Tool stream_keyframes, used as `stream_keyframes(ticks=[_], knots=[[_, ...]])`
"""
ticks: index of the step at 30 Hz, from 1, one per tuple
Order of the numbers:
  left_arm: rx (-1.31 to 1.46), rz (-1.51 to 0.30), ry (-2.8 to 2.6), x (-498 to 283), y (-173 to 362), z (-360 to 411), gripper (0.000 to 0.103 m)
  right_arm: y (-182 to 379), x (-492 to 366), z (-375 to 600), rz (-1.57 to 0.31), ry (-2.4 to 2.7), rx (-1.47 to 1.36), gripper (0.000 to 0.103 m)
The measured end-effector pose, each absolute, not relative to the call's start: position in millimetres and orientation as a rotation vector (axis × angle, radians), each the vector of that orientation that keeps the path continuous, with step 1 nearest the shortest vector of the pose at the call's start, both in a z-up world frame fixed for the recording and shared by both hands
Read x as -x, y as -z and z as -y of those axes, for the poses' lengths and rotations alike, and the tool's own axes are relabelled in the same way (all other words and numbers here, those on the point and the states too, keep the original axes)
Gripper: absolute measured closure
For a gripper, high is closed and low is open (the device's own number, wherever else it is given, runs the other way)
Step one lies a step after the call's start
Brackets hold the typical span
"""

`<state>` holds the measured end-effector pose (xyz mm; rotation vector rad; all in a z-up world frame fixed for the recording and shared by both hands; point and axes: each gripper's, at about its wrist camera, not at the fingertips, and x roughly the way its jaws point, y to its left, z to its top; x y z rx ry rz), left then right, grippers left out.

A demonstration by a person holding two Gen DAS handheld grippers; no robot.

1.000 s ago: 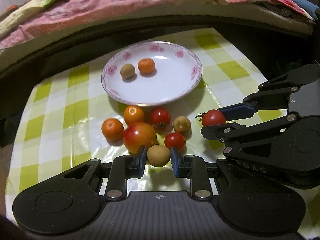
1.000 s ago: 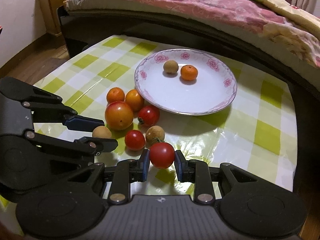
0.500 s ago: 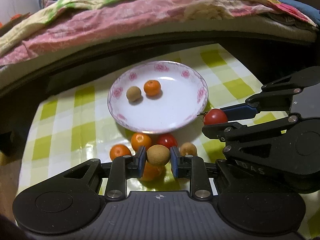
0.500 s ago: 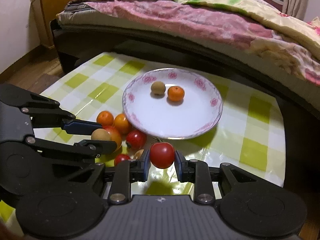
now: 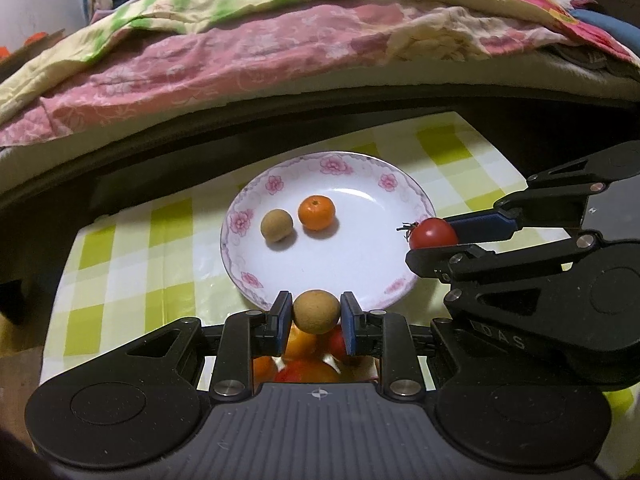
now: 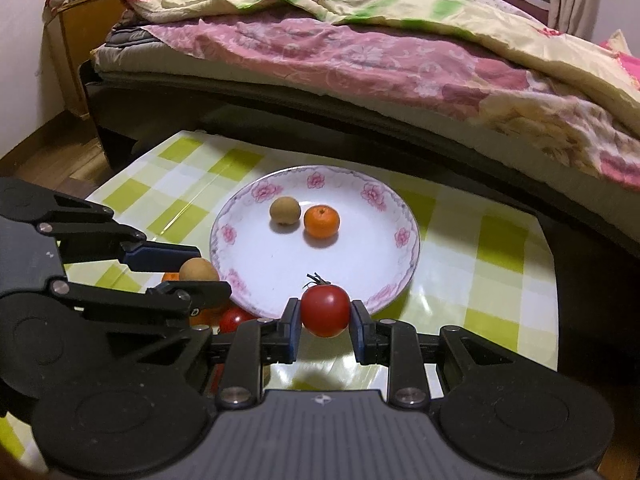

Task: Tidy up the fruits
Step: 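Carry the longan over the plate and open the left gripper while the right gripper releases the tomato there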

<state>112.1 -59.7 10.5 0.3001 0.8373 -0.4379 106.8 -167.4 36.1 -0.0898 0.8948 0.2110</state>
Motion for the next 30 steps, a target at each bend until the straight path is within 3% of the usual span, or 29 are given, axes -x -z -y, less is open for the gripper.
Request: stream_keyframes(ticks=[24, 30], knots=[[-0.273, -0.882, 0.397, -147, 11, 60, 0.07, -10, -155, 172, -0.917, -0.235, 0.08, 0.072], [-0.264, -0.873, 0.386, -148, 9, 59, 0.063, -9, -155, 172, -0.911, -0.232, 0.079, 0.072]])
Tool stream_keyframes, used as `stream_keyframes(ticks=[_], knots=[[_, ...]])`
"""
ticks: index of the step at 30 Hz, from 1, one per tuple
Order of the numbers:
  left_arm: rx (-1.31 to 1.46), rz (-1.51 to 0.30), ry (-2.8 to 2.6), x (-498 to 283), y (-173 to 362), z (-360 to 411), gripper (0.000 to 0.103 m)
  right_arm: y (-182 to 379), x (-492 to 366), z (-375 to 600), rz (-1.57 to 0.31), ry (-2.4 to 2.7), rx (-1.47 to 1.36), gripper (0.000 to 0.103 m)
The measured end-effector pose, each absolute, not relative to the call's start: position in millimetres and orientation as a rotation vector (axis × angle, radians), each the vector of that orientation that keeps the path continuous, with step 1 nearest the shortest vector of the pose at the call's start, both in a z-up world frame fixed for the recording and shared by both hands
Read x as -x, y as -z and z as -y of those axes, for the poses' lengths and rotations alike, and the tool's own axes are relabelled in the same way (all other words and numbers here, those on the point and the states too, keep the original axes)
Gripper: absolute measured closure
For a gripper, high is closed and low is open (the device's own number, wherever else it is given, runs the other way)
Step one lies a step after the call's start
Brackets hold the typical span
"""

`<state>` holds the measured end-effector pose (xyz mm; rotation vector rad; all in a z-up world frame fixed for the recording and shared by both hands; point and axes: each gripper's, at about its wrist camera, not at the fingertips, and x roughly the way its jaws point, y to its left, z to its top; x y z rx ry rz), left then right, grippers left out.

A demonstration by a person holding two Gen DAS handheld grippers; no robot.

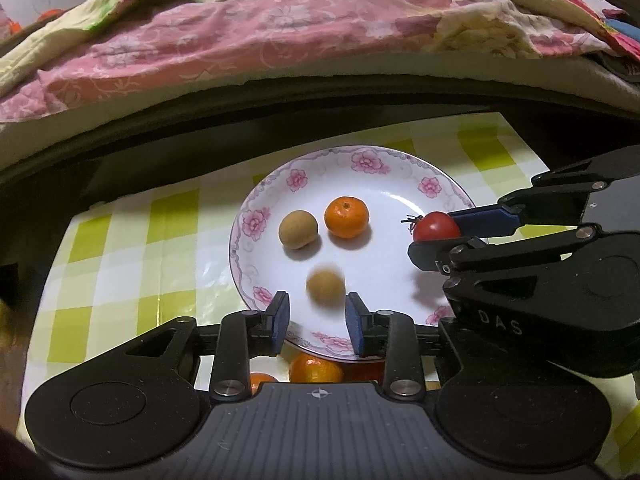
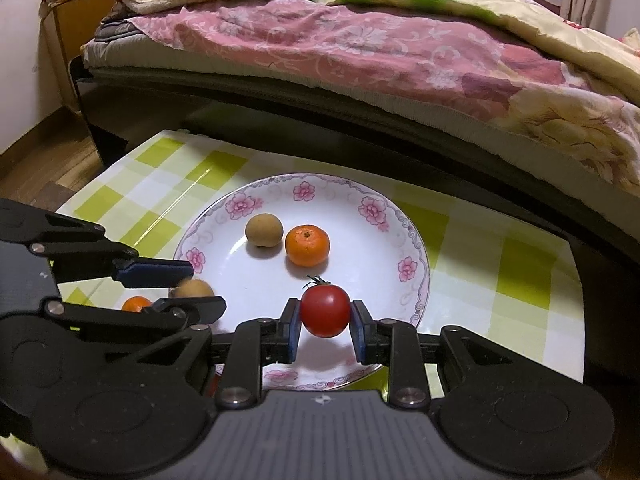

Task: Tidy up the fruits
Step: 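Carry the longan over the plate and open the left gripper while the right gripper releases the tomato there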

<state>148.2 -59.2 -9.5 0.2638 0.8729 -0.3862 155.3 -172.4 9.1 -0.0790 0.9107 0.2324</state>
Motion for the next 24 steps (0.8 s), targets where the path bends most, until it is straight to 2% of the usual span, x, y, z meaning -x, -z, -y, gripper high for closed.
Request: stream_keyframes(ticks=[17, 24], knots=[[-0.226, -0.846, 0.384, -146, 0, 53, 0.044, -13, -158, 180, -0.904, -0.203, 0.05, 0.068], [-0.226, -0.848, 0.385, -143, 0, 51, 0.041, -15, -156, 182, -0.902, -0.194, 0.045, 0.068]])
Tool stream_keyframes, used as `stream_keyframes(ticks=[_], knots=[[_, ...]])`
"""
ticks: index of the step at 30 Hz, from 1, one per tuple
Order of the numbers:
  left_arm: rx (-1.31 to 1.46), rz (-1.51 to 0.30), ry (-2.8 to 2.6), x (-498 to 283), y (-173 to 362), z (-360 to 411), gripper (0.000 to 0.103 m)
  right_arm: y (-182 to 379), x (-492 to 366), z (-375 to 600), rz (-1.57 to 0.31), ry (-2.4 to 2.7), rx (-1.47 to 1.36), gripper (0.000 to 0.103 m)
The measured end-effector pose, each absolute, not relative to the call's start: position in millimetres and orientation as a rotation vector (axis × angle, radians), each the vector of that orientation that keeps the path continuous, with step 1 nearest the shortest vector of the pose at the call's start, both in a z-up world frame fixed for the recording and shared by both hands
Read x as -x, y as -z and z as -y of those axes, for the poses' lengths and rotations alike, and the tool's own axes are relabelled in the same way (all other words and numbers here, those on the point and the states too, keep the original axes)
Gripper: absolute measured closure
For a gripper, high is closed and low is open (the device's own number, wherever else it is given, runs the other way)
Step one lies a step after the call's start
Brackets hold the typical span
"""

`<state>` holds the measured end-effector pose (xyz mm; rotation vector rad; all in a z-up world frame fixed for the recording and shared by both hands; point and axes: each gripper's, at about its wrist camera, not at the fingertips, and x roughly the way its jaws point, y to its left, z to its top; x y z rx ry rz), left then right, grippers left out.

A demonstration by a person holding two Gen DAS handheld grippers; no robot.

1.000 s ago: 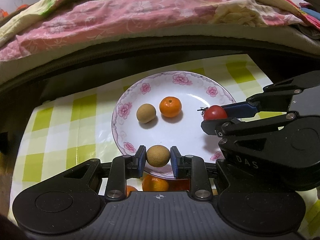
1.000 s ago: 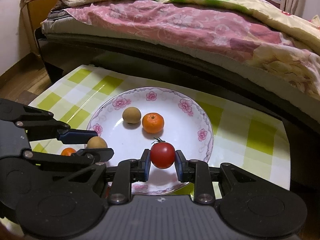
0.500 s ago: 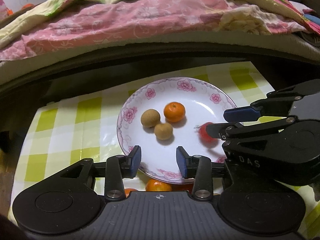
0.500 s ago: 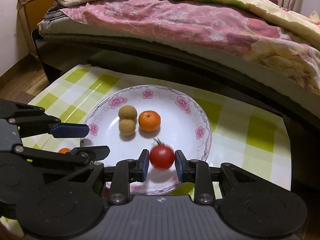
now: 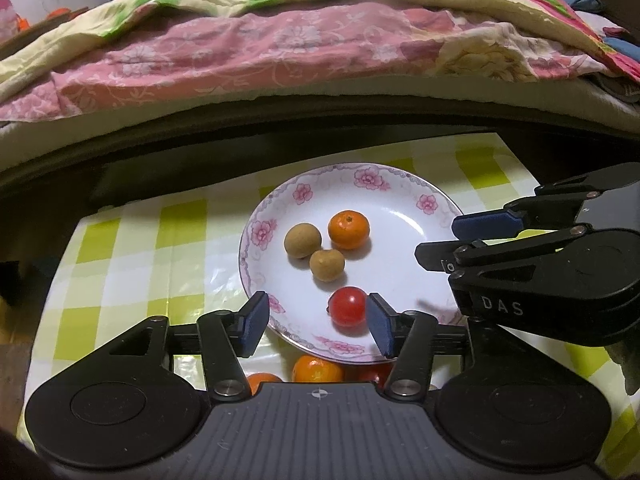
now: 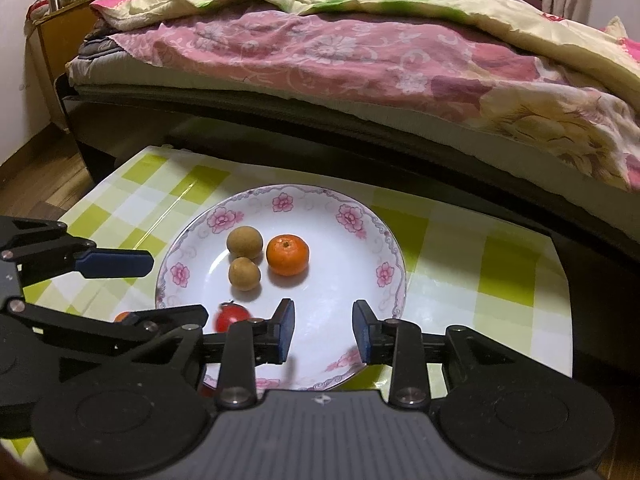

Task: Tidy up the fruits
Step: 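Carry the longan over the plate and open the left gripper while the right gripper releases the tomato there, then withdraw both grippers from the plate back toward the fruit cluster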

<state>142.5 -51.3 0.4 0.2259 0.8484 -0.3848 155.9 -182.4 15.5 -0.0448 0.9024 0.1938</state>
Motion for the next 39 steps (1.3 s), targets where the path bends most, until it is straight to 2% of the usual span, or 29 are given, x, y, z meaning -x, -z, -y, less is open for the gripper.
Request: stream_keyframes(ticks=[21, 39], knots=[[-0.185, -0.876, 0.382, -108, -11, 32, 0.039, -27, -120, 175, -0.912, -0.227, 0.05, 0.067], [-0.171, -0.92, 0.387, -82, -11, 18, 0.038, -9, -99, 163, -0.998, -0.28, 0.018, 0.067]])
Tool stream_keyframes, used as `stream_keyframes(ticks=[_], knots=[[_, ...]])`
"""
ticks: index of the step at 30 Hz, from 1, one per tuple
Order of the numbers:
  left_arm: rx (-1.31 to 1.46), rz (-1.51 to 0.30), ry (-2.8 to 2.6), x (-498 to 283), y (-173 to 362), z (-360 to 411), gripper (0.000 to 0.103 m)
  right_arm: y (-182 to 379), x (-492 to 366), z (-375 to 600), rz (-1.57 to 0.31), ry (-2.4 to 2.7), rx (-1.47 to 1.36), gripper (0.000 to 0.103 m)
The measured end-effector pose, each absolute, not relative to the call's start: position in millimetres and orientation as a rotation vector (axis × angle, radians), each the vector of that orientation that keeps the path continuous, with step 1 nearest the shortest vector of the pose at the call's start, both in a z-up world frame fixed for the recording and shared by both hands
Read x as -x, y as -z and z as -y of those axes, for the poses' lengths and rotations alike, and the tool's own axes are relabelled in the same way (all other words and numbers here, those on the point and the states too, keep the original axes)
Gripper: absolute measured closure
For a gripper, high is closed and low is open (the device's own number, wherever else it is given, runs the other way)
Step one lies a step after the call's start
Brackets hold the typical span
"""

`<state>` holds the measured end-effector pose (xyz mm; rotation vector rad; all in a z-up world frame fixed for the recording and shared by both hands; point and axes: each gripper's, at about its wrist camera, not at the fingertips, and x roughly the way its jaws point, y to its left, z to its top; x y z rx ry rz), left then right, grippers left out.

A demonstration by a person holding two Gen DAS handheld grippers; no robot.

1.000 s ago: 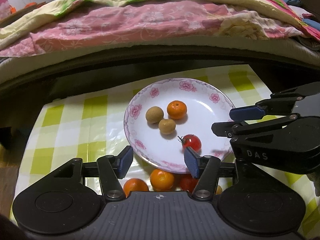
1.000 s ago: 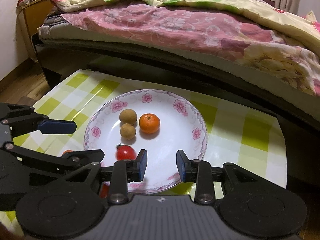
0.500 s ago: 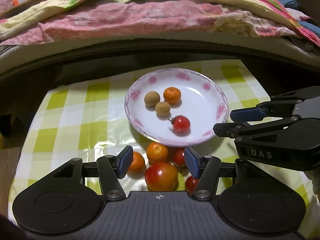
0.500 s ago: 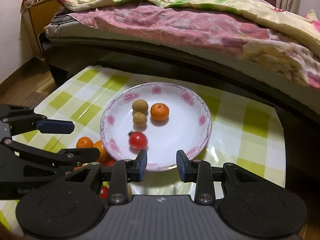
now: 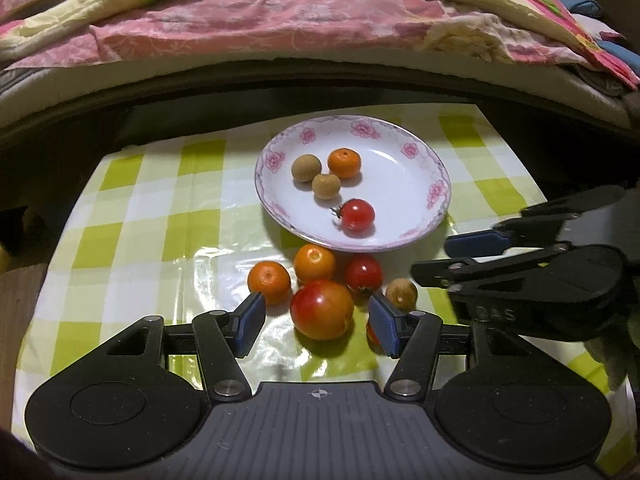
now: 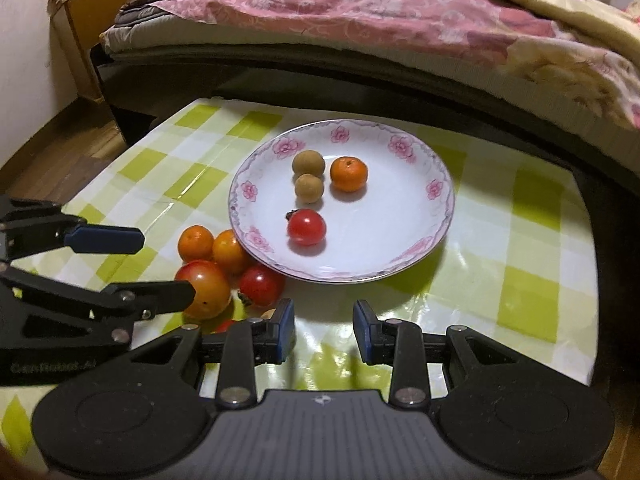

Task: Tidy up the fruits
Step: 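Withdraw both grippers from the plate back toward the fruit cluster, then grasp a brown longan with the right gripper while the left gripper grasps the large red tomato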

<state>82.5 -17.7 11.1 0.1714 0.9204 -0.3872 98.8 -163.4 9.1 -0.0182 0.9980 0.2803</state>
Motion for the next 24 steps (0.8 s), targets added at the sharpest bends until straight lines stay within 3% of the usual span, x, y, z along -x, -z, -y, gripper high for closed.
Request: stream_keyframes(ticks=[24], knots=[[-0.183, -0.97, 0.415, -78, 1, 10, 0.035, 4, -110, 161, -1.104, -0.382, -0.087, 0.067]])
